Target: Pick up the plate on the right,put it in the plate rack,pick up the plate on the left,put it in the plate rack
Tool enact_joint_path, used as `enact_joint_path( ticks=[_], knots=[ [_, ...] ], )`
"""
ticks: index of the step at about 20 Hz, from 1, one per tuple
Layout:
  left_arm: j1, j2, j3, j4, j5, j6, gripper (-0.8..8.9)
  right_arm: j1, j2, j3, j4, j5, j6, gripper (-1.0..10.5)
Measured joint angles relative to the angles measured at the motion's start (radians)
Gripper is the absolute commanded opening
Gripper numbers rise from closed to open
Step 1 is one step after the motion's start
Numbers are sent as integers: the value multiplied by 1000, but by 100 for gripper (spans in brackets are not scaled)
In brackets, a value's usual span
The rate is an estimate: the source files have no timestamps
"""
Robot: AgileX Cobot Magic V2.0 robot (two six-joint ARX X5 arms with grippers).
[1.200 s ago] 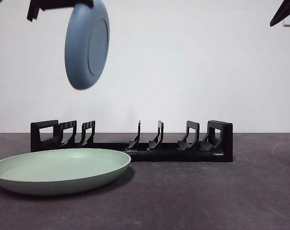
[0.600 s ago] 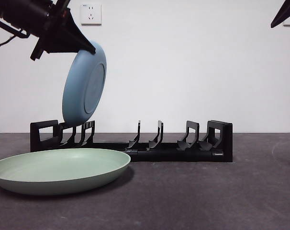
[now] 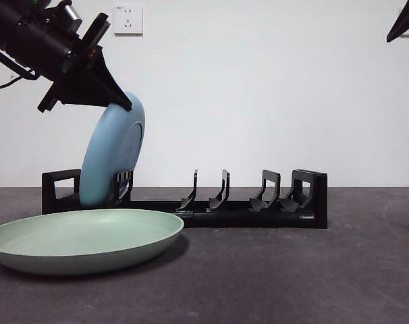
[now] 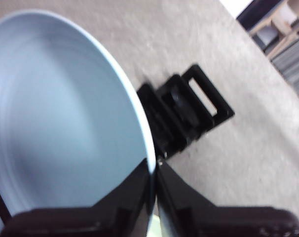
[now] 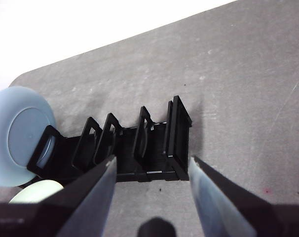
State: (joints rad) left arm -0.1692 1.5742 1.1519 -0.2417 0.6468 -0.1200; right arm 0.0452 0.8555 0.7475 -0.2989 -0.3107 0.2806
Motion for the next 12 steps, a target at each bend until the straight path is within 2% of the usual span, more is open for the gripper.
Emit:
enact_joint_path(
  ticks=[1,2,4,5,9,12],
  knots=[
    [0,0,2,-14,0,10,8,0,0,0,0,0,0,243],
    [0,-1,3,-26,2,16,74,0,0,0,0,-1,0,243],
    [0,-2,3,-65,-3,23,296,8,5,0,0,-3,0,243],
    [0,-2,3,-82,-9,24,335,19,12,0,0,-6,0,243],
    [2,-37,2,-153,19,48,346,75,58,0,1,-101,1,244],
    [-7,-155,2,-177,25,78,346,153,129,0,9,-155,3,244]
  ],
)
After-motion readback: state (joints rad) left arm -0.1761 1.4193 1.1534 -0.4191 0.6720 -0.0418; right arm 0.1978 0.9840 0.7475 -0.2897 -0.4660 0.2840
